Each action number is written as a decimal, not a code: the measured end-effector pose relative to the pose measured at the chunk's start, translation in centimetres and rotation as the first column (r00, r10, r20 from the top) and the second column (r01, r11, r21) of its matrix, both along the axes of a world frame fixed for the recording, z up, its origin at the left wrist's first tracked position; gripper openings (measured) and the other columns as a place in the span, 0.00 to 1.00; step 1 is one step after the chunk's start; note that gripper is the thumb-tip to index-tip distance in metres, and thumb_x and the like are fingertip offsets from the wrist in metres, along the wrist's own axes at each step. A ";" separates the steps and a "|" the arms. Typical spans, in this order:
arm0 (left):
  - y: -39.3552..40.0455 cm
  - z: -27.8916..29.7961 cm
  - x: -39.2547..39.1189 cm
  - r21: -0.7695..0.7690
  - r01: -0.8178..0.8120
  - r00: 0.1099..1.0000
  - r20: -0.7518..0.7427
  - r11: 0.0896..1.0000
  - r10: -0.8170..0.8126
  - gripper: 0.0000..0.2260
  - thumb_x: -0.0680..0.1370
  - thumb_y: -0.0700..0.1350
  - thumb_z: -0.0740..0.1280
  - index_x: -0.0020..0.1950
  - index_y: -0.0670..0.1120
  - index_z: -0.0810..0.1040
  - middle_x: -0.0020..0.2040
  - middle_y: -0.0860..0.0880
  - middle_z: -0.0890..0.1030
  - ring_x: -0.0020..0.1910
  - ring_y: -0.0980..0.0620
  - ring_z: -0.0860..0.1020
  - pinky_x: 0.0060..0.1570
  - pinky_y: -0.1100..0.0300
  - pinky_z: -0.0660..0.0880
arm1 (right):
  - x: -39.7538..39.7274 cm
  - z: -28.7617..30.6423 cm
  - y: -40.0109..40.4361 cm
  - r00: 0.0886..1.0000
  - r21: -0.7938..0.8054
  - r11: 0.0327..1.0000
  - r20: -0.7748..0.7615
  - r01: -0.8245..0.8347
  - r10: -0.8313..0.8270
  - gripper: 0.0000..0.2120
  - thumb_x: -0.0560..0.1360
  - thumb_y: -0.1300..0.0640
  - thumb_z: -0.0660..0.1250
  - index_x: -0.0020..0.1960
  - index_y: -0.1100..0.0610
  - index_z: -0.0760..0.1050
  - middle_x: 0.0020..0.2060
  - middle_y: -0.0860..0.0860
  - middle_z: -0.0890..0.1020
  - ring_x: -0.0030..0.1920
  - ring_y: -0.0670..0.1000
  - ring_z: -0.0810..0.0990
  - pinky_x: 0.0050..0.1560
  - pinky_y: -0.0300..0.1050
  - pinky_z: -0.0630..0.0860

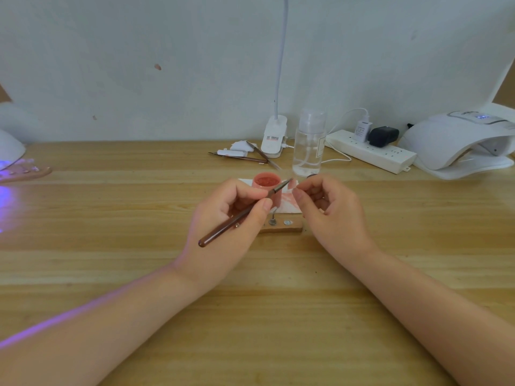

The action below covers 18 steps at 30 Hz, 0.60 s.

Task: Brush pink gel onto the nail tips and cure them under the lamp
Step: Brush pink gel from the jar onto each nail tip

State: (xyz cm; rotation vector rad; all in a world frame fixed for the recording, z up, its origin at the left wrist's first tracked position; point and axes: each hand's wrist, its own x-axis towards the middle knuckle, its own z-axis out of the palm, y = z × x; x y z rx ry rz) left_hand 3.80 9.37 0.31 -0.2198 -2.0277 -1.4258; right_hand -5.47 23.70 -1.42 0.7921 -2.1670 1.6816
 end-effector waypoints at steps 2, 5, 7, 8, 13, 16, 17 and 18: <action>0.0 0.0 0.2 -0.020 -0.004 1.000 0.016 1.000 0.004 0.08 0.74 0.34 0.70 0.42 0.47 0.78 0.34 0.61 0.80 0.32 0.64 0.76 0.34 0.73 0.70 | -0.1 0.0 0.0 1.000 -0.009 1.000 -0.002 0.008 -0.008 0.04 0.74 0.62 0.69 0.44 0.54 0.76 0.37 0.48 0.80 0.37 0.45 0.77 0.38 0.32 0.74; 0.1 0.0 0.5 -0.033 0.012 1.000 0.007 0.999 -0.012 0.07 0.73 0.34 0.70 0.40 0.45 0.78 0.33 0.55 0.80 0.31 0.62 0.76 0.33 0.71 0.71 | -0.3 -0.1 0.0 1.000 -0.007 1.000 -0.006 0.030 -0.030 0.05 0.74 0.62 0.69 0.44 0.52 0.76 0.37 0.48 0.80 0.38 0.45 0.78 0.38 0.32 0.74; 0.2 0.1 0.6 -0.038 0.014 1.000 0.000 0.999 -0.014 0.04 0.71 0.37 0.69 0.40 0.45 0.78 0.34 0.53 0.80 0.31 0.62 0.76 0.33 0.71 0.71 | -0.4 -0.1 0.0 0.999 -0.012 0.999 -0.011 0.041 -0.041 0.08 0.74 0.61 0.69 0.43 0.49 0.75 0.36 0.47 0.80 0.38 0.45 0.78 0.38 0.31 0.73; 0.2 0.1 0.6 -0.034 0.008 1.000 -0.003 0.999 -0.008 0.03 0.71 0.38 0.69 0.39 0.45 0.77 0.34 0.53 0.80 0.31 0.61 0.76 0.33 0.71 0.71 | -0.4 -0.1 -0.1 0.999 -0.011 0.999 -0.017 0.045 -0.045 0.09 0.74 0.61 0.69 0.42 0.48 0.75 0.36 0.47 0.80 0.37 0.45 0.78 0.38 0.31 0.73; 0.3 0.3 0.4 -0.015 -0.038 0.999 0.002 0.999 0.038 0.10 0.74 0.35 0.70 0.41 0.50 0.78 0.35 0.63 0.80 0.32 0.65 0.75 0.34 0.73 0.70 | -0.2 -0.1 -0.1 0.998 -0.002 0.999 -0.032 0.045 -0.045 0.10 0.74 0.61 0.70 0.42 0.47 0.74 0.35 0.45 0.79 0.37 0.43 0.77 0.38 0.30 0.73; 0.3 0.3 0.3 -0.027 -0.034 0.999 0.018 0.999 0.034 0.09 0.74 0.35 0.70 0.42 0.50 0.79 0.36 0.62 0.80 0.33 0.66 0.76 0.35 0.73 0.71 | -0.2 -0.1 -0.1 0.998 0.004 0.999 -0.040 0.047 -0.047 0.08 0.74 0.62 0.70 0.42 0.49 0.75 0.35 0.45 0.79 0.37 0.44 0.77 0.38 0.31 0.73; 0.3 0.3 0.4 -0.040 -0.032 0.999 0.023 0.999 0.033 0.09 0.74 0.35 0.71 0.42 0.49 0.79 0.36 0.60 0.81 0.33 0.65 0.76 0.35 0.73 0.71 | -0.2 -0.1 -0.2 0.998 0.005 0.999 -0.040 0.046 -0.046 0.08 0.74 0.62 0.70 0.43 0.50 0.75 0.35 0.46 0.79 0.37 0.45 0.77 0.37 0.31 0.73; 0.3 0.3 0.5 -0.056 -0.031 0.999 0.023 0.998 0.032 0.09 0.73 0.34 0.71 0.42 0.49 0.79 0.35 0.57 0.81 0.33 0.65 0.77 0.35 0.73 0.71 | -0.2 -0.2 -0.1 0.998 0.010 0.999 -0.041 0.048 -0.047 0.07 0.74 0.62 0.69 0.43 0.51 0.75 0.36 0.47 0.79 0.37 0.45 0.77 0.37 0.30 0.72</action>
